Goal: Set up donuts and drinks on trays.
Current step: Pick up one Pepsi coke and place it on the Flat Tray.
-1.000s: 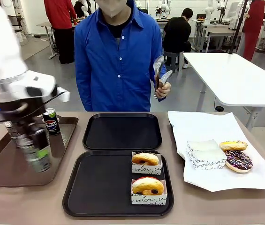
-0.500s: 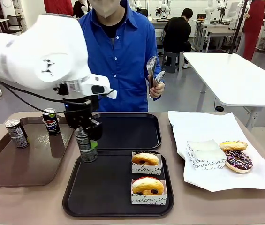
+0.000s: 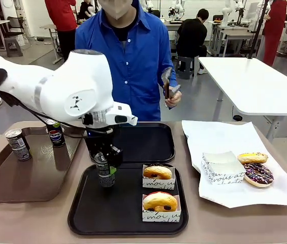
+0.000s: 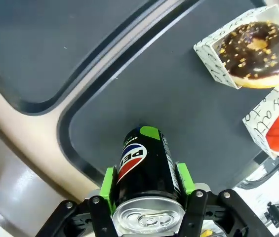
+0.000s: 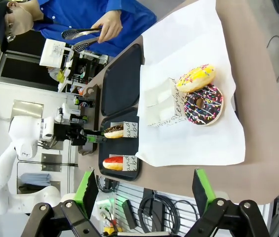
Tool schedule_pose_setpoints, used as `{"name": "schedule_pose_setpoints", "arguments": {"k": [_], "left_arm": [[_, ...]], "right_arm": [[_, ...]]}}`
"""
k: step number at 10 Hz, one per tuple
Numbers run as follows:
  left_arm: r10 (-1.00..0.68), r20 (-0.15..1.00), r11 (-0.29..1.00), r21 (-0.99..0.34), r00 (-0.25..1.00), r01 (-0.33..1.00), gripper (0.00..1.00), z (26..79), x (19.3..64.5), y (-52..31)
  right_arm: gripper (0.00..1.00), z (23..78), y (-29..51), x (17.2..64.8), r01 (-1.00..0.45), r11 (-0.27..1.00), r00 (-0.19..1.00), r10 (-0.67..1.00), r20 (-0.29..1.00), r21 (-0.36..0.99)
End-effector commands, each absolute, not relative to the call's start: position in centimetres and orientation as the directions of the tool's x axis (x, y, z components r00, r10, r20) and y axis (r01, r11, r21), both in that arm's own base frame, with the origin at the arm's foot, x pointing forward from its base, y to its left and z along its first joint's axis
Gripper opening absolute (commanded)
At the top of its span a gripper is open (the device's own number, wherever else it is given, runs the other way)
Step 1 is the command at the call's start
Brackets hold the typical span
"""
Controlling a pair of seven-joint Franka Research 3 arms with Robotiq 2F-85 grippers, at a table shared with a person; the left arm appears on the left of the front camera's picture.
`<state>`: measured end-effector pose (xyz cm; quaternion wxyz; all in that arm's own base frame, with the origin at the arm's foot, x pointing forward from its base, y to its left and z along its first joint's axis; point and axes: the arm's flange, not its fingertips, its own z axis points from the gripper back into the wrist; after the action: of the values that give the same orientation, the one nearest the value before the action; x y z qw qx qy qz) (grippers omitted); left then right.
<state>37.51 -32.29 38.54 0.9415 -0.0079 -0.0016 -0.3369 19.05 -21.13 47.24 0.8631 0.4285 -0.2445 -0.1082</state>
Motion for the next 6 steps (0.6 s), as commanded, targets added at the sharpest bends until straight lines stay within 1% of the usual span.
{"name": "schedule_pose_setpoints", "arguments": {"k": [1,2,3,6], "left_arm": [[-0.617,-0.034,0.787,-0.001,0.786,0.617,0.58,37.93,38.04,-33.11],[-0.624,-0.044,0.781,0.004,0.780,0.625,0.58,37.61,37.98,-33.13],[-0.639,-0.031,0.769,0.003,0.768,0.640,1.00,37.59,37.80,-33.14],[-0.626,-0.017,0.780,-0.007,0.780,0.626,1.00,38.46,37.53,-32.60]], "right_arm": [[1.00,47.09,-21.13,19.23,-0.046,0.596,0.850,-0.399,0.345,0.802],[1.00,47.09,-21.13,19.23,-0.046,0.596,0.850,-0.399,0.345,0.802],[1.00,47.09,-21.13,19.23,-0.046,0.596,0.850,-0.399,0.345,0.802],[1.00,47.09,-21.13,19.23,-0.046,0.596,0.850,-0.399,0.345,0.802]]}}
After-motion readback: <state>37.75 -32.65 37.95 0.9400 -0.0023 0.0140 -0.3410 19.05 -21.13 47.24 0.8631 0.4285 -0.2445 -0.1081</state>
